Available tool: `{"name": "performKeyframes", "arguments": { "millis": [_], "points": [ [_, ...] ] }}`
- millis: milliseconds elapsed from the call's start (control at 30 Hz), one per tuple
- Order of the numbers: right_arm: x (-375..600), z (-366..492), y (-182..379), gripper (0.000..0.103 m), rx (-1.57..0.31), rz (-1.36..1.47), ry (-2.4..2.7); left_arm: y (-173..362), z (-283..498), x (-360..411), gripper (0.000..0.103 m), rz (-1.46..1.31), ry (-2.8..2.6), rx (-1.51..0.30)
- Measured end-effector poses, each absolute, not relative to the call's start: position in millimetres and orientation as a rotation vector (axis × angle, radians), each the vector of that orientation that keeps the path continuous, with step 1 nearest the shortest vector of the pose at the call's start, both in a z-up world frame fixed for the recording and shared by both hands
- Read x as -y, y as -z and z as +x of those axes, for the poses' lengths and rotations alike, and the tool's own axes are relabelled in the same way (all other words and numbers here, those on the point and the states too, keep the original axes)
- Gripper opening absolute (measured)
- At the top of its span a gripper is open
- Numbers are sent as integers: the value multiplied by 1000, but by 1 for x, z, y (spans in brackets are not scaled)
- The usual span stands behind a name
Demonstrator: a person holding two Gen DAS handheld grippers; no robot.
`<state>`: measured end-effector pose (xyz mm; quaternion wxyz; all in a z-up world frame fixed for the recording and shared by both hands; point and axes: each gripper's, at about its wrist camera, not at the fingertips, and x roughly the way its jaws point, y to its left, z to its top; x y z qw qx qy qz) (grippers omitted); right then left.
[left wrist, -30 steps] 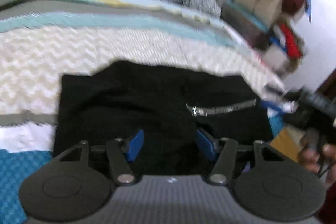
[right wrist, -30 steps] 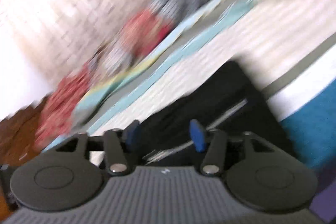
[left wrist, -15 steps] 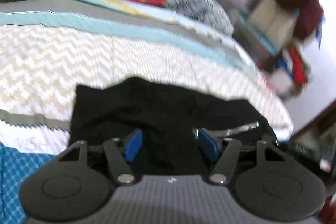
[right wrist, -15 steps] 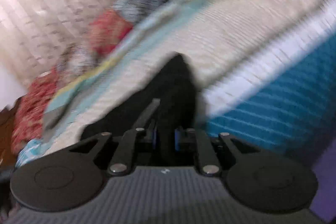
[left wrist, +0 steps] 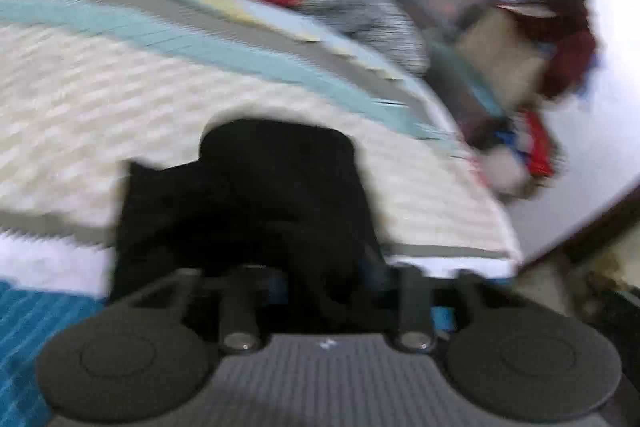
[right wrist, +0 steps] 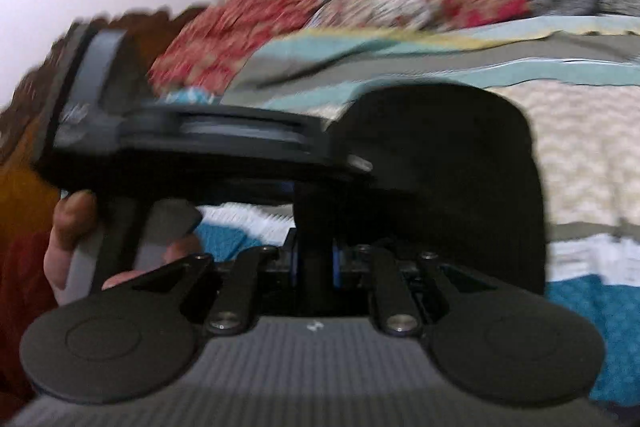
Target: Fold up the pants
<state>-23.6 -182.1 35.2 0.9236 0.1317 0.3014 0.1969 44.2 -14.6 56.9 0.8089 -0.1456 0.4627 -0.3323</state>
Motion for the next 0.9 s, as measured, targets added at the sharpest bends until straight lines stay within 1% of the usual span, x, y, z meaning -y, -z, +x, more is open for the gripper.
{"name": "performKeyframes", "arguments": {
  "millis": [67, 133, 167, 200, 233, 300, 367, 400, 467, 500, 533, 567, 600, 633, 700, 733, 767, 833, 900],
  "points": [
    [172, -23, -29, 29, -643, 230, -432, -38, 53, -4, 19, -356, 668, -1052],
    [172, -22, -29, 33, -665, 251, -510, -24, 55, -21, 18, -400, 650, -1076],
    [178, -26, -32, 36, -648, 263, -539, -20, 55, -28, 18, -407, 640, -1075],
    [181, -31, -37, 43, -617, 268, -545, -17, 56, -33, 18, -411, 632, -1074],
    [189, -37, -42, 44, -581, 269, -529, -14, 58, -37, 18, -417, 626, -1077],
    [207, -43, -46, 44, -543, 281, -473, -12, 63, -44, 18, -437, 632, -1077],
    [227, -40, -38, 42, -568, 344, -422, -14, 66, -47, 18, -440, 642, -1066],
    [233, -35, -27, 38, -610, 393, -406, -13, 69, -47, 19, -430, 642, -1064],
    [226, -19, 8, 33, -732, 424, -419, -7, 74, -42, 20, -373, 605, -1076],
    [217, -18, 24, 31, -773, 393, -404, 0, 77, -39, 23, -346, 573, -1105],
    [211, -21, 31, 30, -752, 348, -394, 6, 79, -37, 26, -340, 534, -1123],
    [205, -23, 29, 31, -727, 301, -393, 8, 79, -37, 26, -353, 523, -1122],
    [204, -23, 24, 32, -727, 277, -391, 6, 76, -40, 31, -371, 520, -1115],
    [206, -25, 19, 33, -727, 272, -398, 1, 73, -44, 44, -382, 512, -1109],
    [213, -36, 9, 34, -711, 274, -420, -12, 65, -53, 55, -373, 477, -1073],
    [215, -38, 5, 38, -696, 295, -429, -20, 58, -59, 55, -373, 483, -1044],
    [222, -41, 0, 39, -673, 331, -441, -26, 54, -64, 55, -379, 503, -1028],
    [231, -46, -12, 40, -619, 394, -477, -33, 42, -66, 55, -367, 538, -1001],
    [227, -47, -13, 40, -632, 398, -532, -32, 28, -56, 55, -270, 544, -1003]
  ]
}}
